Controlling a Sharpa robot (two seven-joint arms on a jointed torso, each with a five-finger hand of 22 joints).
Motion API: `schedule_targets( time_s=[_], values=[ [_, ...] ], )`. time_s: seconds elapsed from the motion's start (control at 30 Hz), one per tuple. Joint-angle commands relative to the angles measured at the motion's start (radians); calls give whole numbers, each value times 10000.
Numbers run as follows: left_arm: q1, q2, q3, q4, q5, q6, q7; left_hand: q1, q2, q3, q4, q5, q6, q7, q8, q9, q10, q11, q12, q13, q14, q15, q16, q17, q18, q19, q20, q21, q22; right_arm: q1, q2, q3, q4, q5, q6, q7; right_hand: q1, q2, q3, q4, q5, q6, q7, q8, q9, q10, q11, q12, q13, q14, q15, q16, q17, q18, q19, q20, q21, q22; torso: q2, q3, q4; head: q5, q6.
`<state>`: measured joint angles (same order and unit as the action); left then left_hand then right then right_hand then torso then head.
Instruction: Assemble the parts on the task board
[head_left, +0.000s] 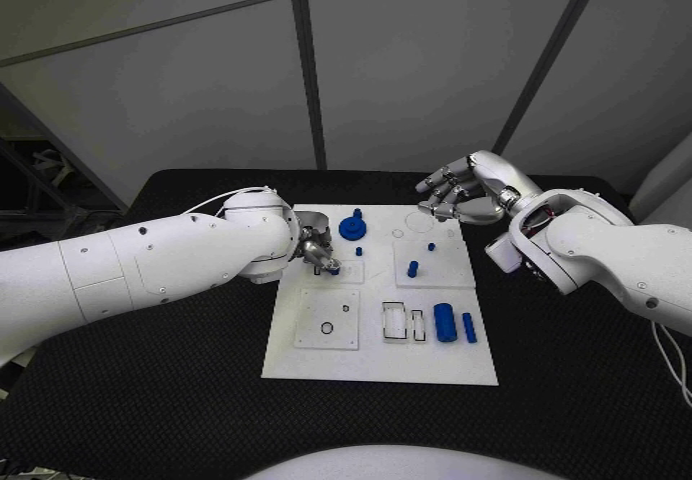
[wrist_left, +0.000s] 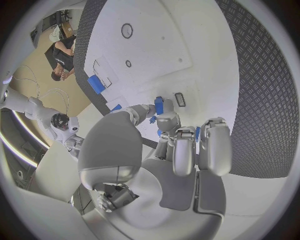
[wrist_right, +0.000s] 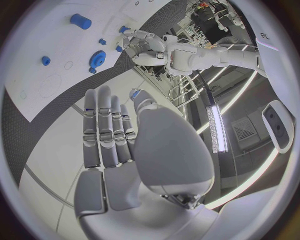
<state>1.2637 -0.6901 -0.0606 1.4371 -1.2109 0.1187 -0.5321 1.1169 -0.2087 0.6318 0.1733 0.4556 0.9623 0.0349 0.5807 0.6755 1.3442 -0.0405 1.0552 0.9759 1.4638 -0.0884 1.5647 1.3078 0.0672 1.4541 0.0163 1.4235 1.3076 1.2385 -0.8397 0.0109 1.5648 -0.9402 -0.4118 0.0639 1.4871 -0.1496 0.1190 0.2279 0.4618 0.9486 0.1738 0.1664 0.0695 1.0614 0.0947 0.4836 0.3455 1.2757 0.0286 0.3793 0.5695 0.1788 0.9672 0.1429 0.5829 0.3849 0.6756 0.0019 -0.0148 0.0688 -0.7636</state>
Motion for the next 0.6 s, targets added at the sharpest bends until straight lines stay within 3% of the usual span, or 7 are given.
schedule_targets(
  time_s=[0.03, 0.6],
  values=[
    [-20, 16, -23, 1, 45, 368, -81, -260, 17, 1327, -1499, 29, 95, -62, 52, 21, 132, -36, 72, 63, 1070, -85, 61, 2630, -129, 91, -7, 29, 148, 16, 5, 8, 14, 26, -52, 94, 61, -42, 11, 31, 68, 19, 27, -66, -10, 63, 5, -41, -13, 78, 11, -62, 17, 23, 78, -4, -41, -16, 2, 1, -11, -5, 9],
    [-18, 158, -21, -176, 112, 406, -69, -1020, 201, 518, -1162, 17, 325, -180, -46, -57, 294, -113, 303, 314, 1070, -155, 61, 2630, -143, 129, -72, 39, 222, 16, 5, 7, 15, 26, -55, 86, 70, -41, 21, 29, 96, 11, 29, -70, -11, 51, 7, -52, -31, 72, 13, -87, 21, 22, 73, -2, -57, -23, 4, 3, -11, -32, -23]
  ],
)
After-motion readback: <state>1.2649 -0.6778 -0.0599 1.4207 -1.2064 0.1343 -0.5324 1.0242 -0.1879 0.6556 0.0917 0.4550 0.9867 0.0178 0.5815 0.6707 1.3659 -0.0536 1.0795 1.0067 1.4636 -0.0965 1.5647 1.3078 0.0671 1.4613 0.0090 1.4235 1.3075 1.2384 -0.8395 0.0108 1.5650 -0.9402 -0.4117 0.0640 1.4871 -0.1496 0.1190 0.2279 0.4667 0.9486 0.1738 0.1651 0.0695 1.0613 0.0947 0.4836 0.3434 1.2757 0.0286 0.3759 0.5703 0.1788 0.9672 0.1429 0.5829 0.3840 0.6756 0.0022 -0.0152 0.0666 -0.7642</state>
